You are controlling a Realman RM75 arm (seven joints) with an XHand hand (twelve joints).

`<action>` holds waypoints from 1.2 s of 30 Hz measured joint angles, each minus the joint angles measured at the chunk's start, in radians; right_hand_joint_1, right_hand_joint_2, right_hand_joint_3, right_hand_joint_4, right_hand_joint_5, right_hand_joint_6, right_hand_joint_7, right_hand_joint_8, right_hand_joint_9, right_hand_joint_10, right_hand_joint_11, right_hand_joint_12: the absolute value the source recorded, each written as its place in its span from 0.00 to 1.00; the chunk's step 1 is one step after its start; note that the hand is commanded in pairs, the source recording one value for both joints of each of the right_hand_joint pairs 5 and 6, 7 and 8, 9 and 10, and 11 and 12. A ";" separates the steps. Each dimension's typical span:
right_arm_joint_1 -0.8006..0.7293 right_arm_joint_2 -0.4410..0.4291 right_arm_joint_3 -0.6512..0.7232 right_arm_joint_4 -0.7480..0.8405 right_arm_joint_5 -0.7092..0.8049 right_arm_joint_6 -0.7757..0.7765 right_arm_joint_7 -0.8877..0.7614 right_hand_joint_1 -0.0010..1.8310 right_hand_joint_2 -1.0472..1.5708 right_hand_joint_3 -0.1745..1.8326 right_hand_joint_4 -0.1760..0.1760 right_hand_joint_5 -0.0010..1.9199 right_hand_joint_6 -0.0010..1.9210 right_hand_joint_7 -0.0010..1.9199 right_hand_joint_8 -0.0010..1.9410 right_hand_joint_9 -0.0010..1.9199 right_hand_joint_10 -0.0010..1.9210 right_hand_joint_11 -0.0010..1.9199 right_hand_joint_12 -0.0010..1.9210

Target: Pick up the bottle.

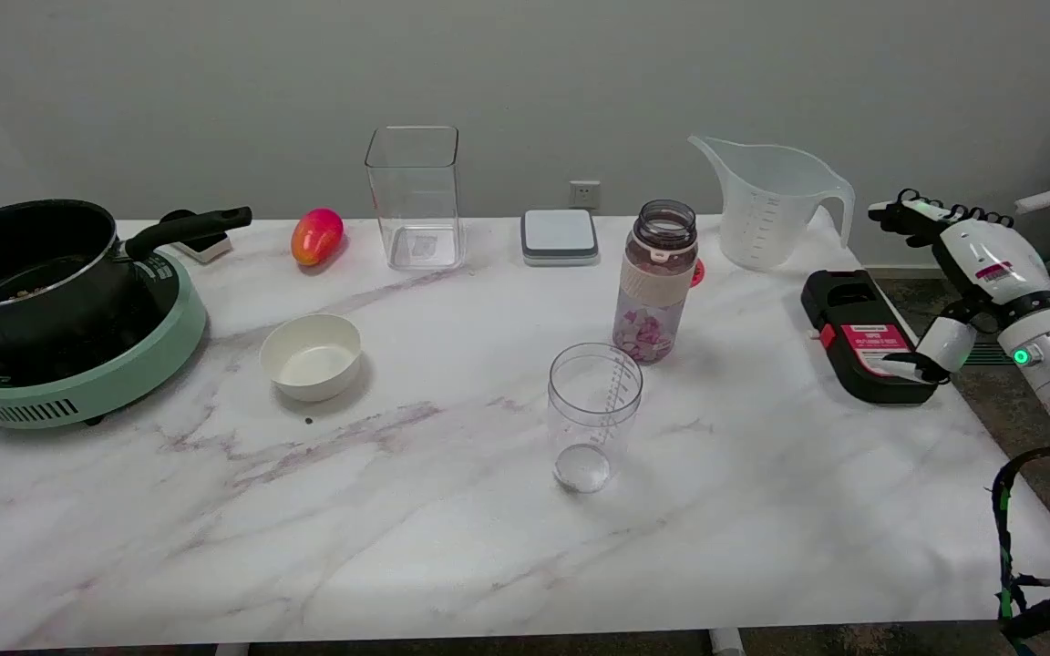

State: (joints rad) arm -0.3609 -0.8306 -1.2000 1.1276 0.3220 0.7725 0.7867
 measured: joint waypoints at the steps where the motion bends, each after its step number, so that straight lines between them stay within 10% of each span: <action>1: -0.002 0.003 0.004 0.004 -0.006 -0.007 -0.010 0.74 0.17 0.78 0.50 0.23 0.23 0.27 0.26 0.26 0.26 0.30 0.30; 36: 0.001 0.016 -0.110 0.105 0.002 -0.074 0.015 0.73 0.04 0.81 0.50 0.19 0.19 0.22 0.22 0.24 0.24 0.31 0.31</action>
State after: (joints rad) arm -0.3595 -0.8149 -1.3096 1.2325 0.3240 0.6990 0.8015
